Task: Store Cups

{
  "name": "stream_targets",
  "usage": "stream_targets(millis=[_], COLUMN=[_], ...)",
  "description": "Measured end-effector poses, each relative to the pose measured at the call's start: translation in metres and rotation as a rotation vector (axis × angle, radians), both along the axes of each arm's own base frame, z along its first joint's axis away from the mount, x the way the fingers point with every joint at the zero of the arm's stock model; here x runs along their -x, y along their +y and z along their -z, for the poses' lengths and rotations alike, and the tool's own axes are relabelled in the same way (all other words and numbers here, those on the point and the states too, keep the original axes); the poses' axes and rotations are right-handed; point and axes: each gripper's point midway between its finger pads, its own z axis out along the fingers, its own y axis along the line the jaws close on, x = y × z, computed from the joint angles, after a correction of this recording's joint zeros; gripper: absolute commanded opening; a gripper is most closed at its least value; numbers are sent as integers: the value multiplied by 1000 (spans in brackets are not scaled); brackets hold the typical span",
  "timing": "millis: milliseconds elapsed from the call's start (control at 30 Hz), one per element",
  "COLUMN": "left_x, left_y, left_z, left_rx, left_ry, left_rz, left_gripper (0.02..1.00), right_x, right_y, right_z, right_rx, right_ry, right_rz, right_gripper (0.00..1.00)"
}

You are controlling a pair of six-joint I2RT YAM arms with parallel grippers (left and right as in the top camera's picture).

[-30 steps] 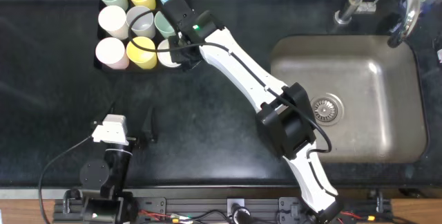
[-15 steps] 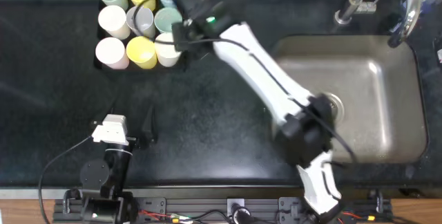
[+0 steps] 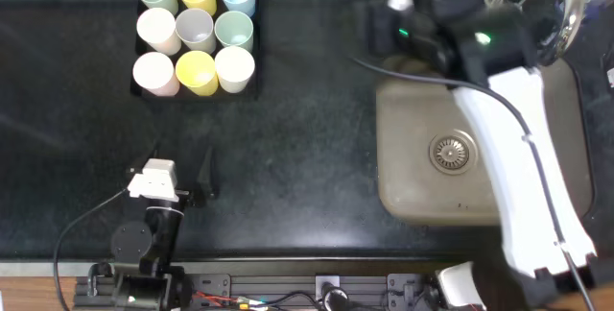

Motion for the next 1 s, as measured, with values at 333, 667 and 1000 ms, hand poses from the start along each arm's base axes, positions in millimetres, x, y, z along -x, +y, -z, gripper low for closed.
stream_targets(millis=[333, 667, 1000], left_x=[0, 0, 0], left_y=[0, 0, 0], left_z=[0, 0, 0], left_rx=[0, 0, 0], left_ry=[1, 1, 1], left_rz=[0, 0, 0], left_gripper=[1000, 1000, 1000], right_x=[86, 160, 163], right_y=[-78, -79, -81], right_z=[15, 47, 67], right_rx=[-20, -61, -82], right_ry=[-235, -457, -648], right_rz=[102, 55, 62], right_gripper=[998, 998, 998])
